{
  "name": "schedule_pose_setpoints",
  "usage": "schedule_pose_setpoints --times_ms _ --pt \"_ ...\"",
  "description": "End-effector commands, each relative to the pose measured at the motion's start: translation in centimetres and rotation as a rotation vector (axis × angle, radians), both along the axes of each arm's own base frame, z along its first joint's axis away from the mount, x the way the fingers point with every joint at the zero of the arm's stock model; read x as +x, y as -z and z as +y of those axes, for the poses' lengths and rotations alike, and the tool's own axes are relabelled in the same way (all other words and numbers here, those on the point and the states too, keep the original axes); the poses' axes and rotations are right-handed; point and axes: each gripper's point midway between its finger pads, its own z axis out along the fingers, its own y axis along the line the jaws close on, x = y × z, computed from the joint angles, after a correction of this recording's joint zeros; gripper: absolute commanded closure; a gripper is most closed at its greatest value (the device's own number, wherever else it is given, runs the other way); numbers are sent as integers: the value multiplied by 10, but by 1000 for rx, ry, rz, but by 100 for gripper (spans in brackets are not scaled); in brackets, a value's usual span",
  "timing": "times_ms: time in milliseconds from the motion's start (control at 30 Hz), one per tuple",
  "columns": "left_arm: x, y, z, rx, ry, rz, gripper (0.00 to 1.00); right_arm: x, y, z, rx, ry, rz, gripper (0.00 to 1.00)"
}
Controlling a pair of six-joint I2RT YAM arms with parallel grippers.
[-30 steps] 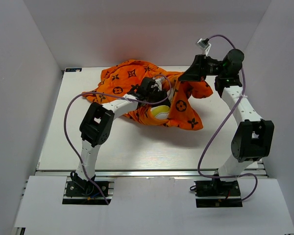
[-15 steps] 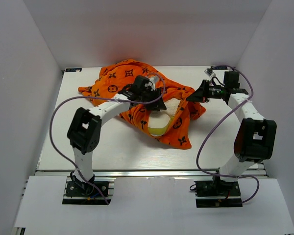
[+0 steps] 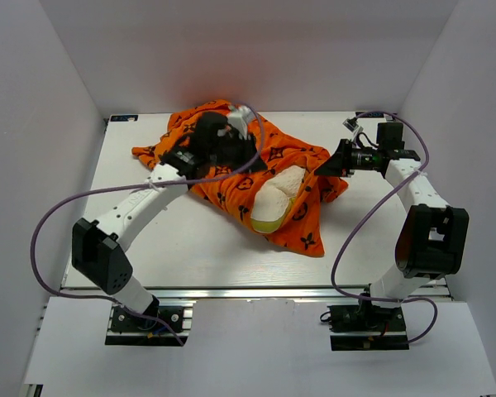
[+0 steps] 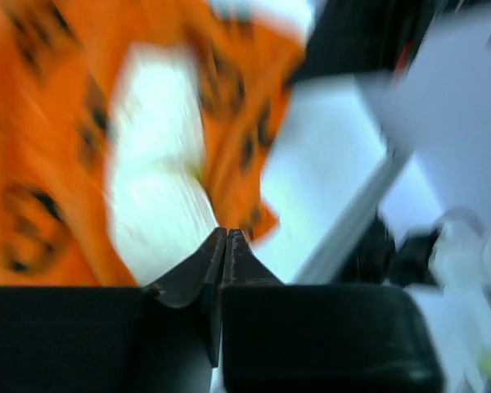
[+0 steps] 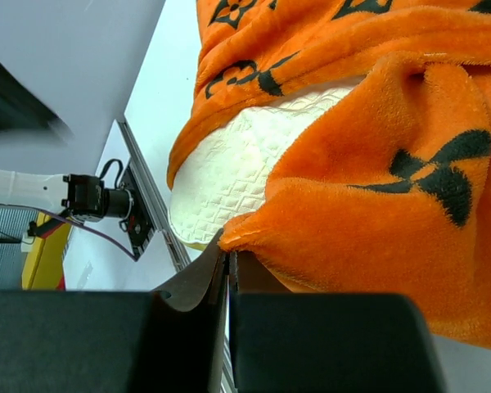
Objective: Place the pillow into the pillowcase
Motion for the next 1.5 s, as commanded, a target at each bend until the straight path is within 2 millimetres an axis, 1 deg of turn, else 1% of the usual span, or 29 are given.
schedule_pose_setpoints --times_ms 0,33,133,167,300,400,467,500,533,567,600,633,700,733,800,833,867,900,967,1000,1033,1067,1100,1167,1233,1267,1333,1367,1467 --pt "-63 73 -8 160 172 163 88 1 -26 1 19 -13 -74 100" --pt "-76 88 -12 190 199 192 90 2 -30 2 28 -12 -76 100" --pt "-86 117 -11 276 221 237 90 3 -40 4 53 -13 -79 100" --pt "-88 135 -7 315 218 270 91 2 -43 4 58 -15 -81 100" --pt "-78 170 0 390 171 276 91 -2 -57 6 86 -35 -98 100" --pt "-48 199 -6 437 103 257 90 -11 -65 10 96 -55 -107 100" --pt "-20 215 -11 440 56 259 91 -20 -71 14 103 -74 -108 100" --pt "-11 247 -12 473 30 327 91 -25 -74 16 113 -85 -105 100" --pt "15 237 -23 433 4 310 92 -31 -79 18 131 -105 -102 100" --pt "26 243 -27 425 -28 335 92 -38 -86 19 144 -112 -97 100" --pt "33 267 -31 443 -45 377 93 -45 -93 20 168 -138 -97 100" --pt "55 255 -41 408 -74 352 93 -50 -98 22 181 -151 -93 100" --pt "71 261 -45 385 -153 403 93 -61 -112 24 210 -182 -88 100" --pt "84 271 -41 376 -190 449 93 -64 -117 25 216 -191 -91 100" --pt "102 276 -32 292 -290 537 93 -72 -125 26 232 -205 -87 100" --pt "100 285 -27 271 -311 576 93 -76 -129 26 236 -207 -91 100" --pt "104 284 -23 222 -363 617 93 -81 -127 26 255 -210 -41 100" --pt "119 279 -15 159 -406 608 93 -81 -129 26 258 -216 -64 100" --pt "116 270 -9 59 -435 664 93 -82 -126 26 249 -194 -61 100" --pt "131 254 -10 -30 -438 620 93 -82 -119 26 243 -185 -44 100" --pt "134 227 -12 -100 -425 588 93 -79 -112 26 236 -175 -24 100" --pt "129 227 -9 -143 -449 613 93 -76 -105 25 219 -153 -6 100" --pt "142 201 -14 -231 -438 534 93 -74 -100 25 211 -151 1 100" --pt "150 173 -13 -299 -475 495 94 -69 -92 25 203 -134 28 100" --pt "161 159 -15 -336 -487 465 94 -77 -93 41 198 -192 42 100" --pt "176 151 -18 -347 -505 440 94 -79 -94 47 196 -209 42 100" --pt "184 160 -18 -313 -539 464 95 -89 -102 63 201 -273 30 100" --pt "190 172 -19 -304 -571 479 95 -94 -107 68 214 -298 36 100" --pt "199 176 -22 -319 -624 509 95 -108 -118 85 233 -367 40 100"
